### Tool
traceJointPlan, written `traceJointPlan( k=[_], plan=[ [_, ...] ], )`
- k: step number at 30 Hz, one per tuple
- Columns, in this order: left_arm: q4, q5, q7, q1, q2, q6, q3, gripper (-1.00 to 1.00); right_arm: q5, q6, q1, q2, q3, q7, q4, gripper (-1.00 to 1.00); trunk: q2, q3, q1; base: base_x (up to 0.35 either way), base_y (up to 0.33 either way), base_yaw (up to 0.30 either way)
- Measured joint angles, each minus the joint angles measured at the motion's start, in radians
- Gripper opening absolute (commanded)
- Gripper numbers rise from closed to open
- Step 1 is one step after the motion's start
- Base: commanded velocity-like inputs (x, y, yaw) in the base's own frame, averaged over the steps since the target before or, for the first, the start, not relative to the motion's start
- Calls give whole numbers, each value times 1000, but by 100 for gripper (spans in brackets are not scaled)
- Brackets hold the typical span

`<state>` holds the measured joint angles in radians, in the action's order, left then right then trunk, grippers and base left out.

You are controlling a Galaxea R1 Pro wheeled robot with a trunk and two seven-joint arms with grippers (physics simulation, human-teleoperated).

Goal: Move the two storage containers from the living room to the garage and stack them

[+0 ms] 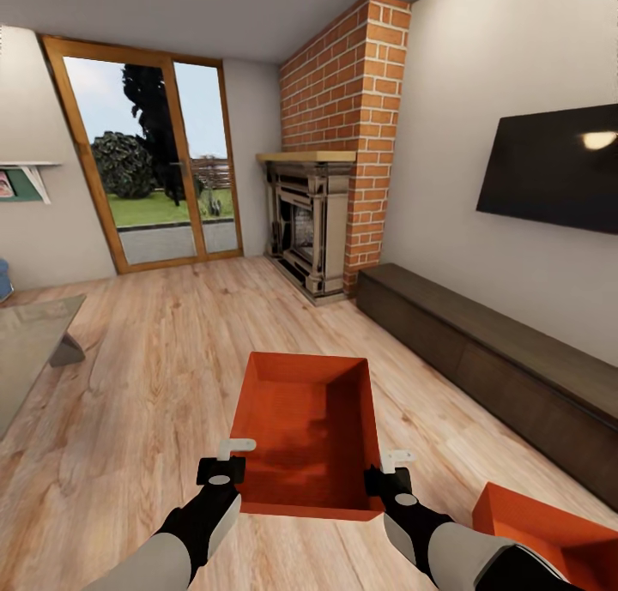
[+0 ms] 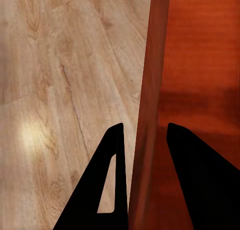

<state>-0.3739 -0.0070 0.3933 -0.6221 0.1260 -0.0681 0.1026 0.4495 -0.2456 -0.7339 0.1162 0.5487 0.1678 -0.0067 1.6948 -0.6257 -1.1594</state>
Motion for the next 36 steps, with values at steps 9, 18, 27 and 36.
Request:
traceJointPlan(
  k=[9,18,27,36],
  plan=[
    [0,0,0,0,0,0,0,-100,0,0,0,0,0,0,0,-100,0,15,0,0,0,0],
    [0,0,0,0,0,0,0,-100,0,0,0,0,0,0,0,-100,0,29,0,0,0,0],
    [0,0,0,0,0,0,0,-100,0,0,0,0,0,0,0,-100,0,44,0,0,0,0],
    [0,0,0,0,0,0,0,-100,-1,0,0,0,-1,0,0,-100,0,58,0,0,0,0]
  ],
)
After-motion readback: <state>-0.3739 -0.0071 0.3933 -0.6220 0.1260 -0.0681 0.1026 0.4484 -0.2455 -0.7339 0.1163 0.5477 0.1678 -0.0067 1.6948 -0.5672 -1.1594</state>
